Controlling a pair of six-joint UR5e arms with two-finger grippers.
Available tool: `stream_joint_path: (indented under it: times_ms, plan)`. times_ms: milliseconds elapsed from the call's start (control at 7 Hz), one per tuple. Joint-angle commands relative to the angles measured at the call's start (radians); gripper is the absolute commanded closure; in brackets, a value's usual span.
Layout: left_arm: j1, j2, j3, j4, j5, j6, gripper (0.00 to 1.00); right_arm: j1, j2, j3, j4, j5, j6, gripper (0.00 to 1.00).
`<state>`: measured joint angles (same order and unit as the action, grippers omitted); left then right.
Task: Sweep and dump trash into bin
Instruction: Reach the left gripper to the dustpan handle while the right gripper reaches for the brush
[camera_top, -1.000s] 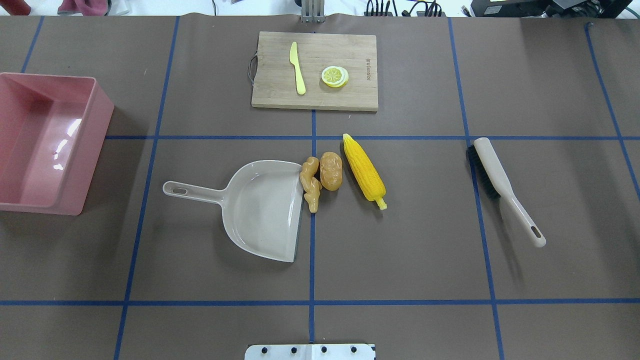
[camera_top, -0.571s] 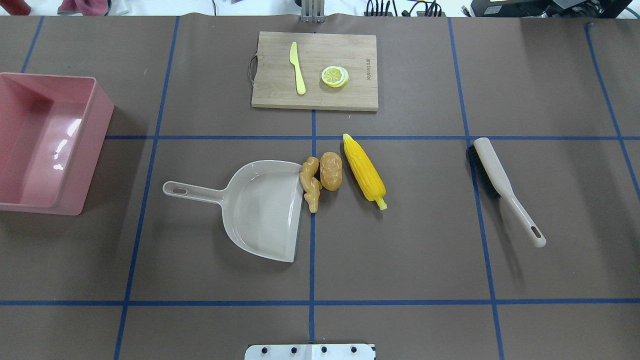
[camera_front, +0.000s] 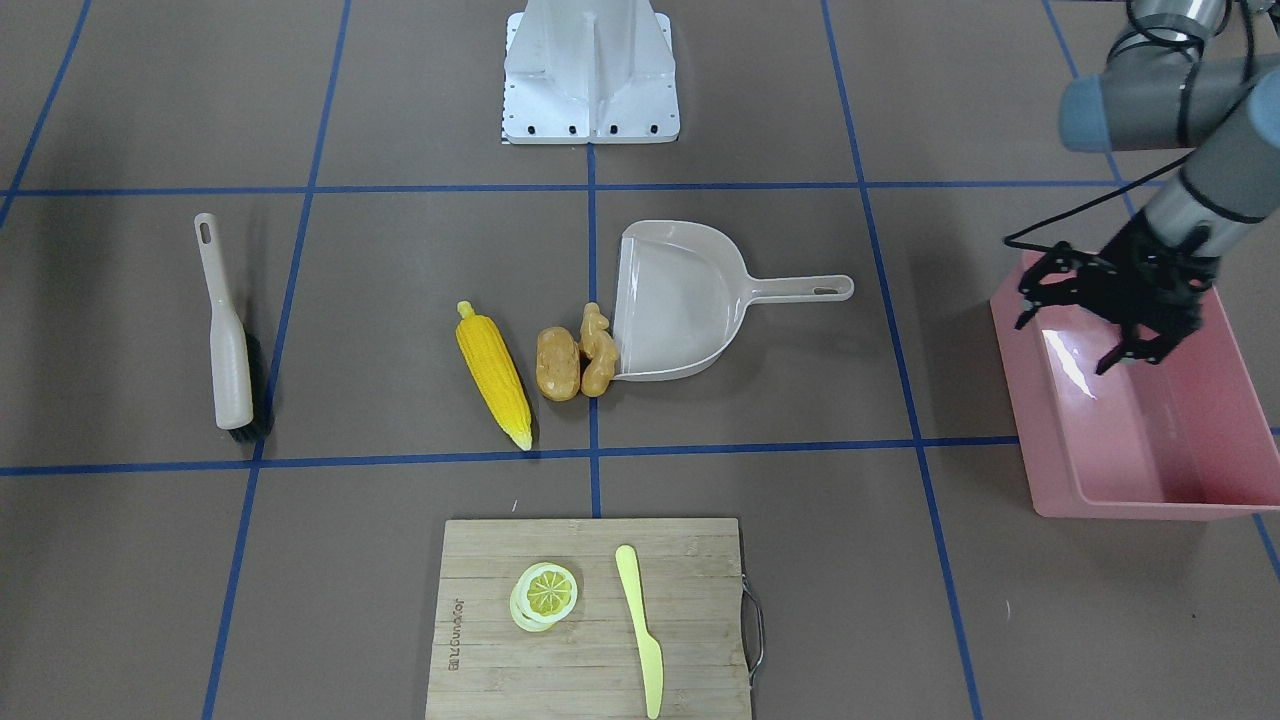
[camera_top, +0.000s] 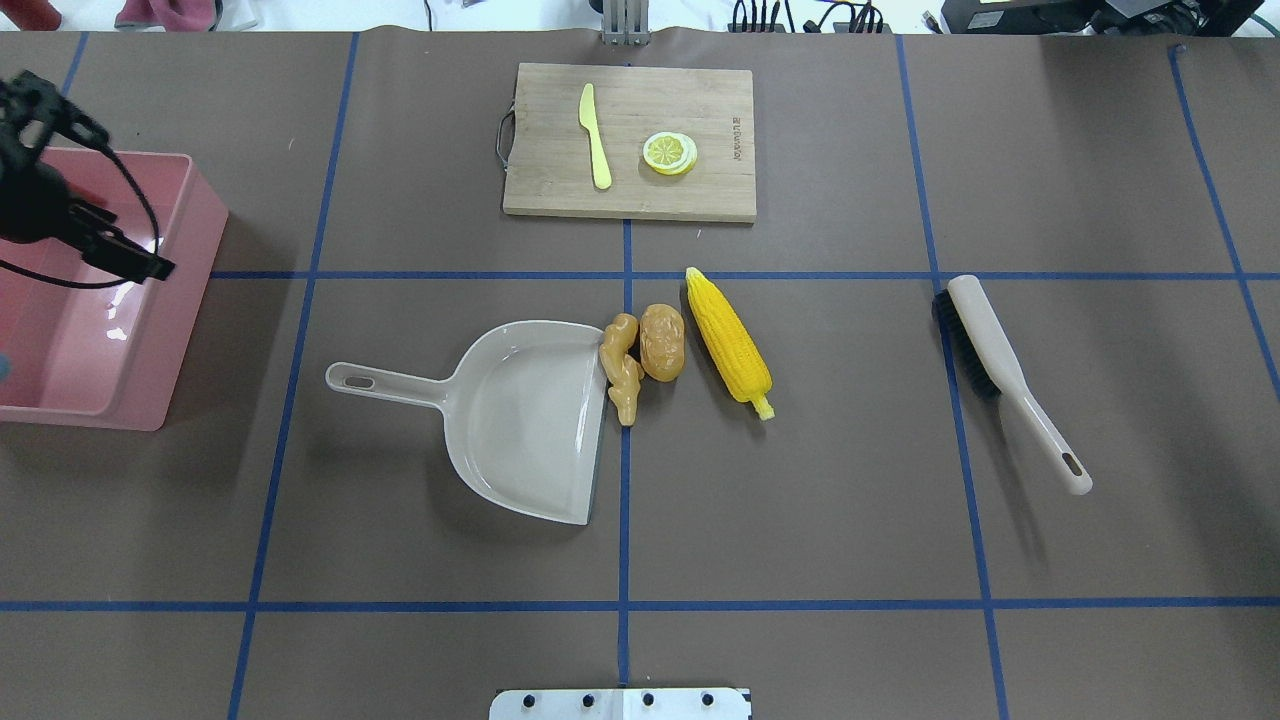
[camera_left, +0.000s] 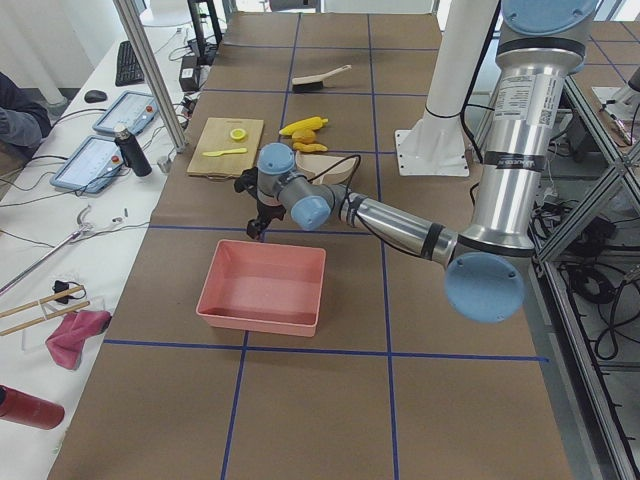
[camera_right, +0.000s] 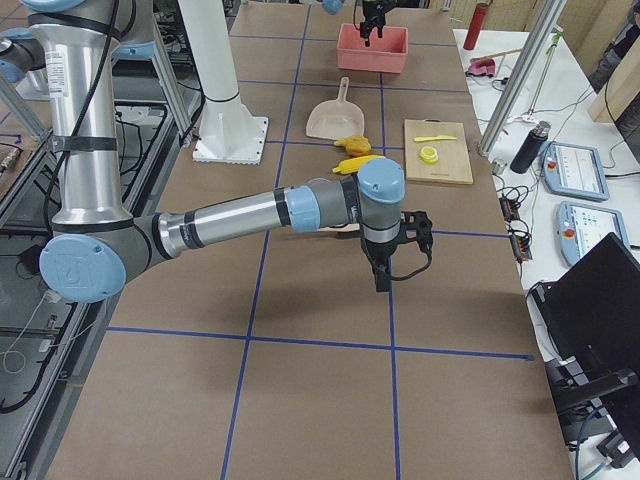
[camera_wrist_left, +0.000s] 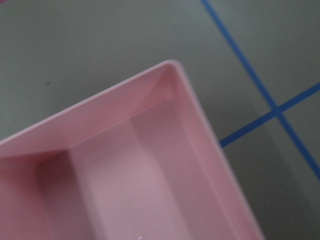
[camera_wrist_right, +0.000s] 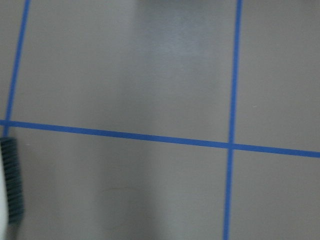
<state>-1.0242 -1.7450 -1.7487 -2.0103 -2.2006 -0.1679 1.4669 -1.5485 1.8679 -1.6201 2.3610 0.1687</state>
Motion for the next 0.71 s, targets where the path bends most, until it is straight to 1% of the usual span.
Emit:
stream_joint_path:
  times_ms: [0,143,286,429,571]
  plan:
    - [0.064,-0.111,-0.017,-0.001,0.002,0.017,0.01,-0.158,-0.007,0.082,0.003,0.067,0.121,0.00]
    - [0.131,-0.111,-0.075,-0.001,0.002,0.022,0.01,-0.272,-0.004,0.097,0.011,0.031,0.200,0.00]
    - [0.182,-0.116,-0.090,-0.002,0.022,0.022,0.01,-0.401,-0.005,0.106,0.063,-0.053,0.213,0.00]
    - [0.231,-0.108,-0.142,-0.008,0.086,0.025,0.01,-0.495,-0.025,0.105,0.144,-0.089,0.268,0.00]
    - [0.240,-0.110,-0.138,-0.011,0.090,0.025,0.01,-0.557,-0.068,0.099,0.226,-0.104,0.311,0.00]
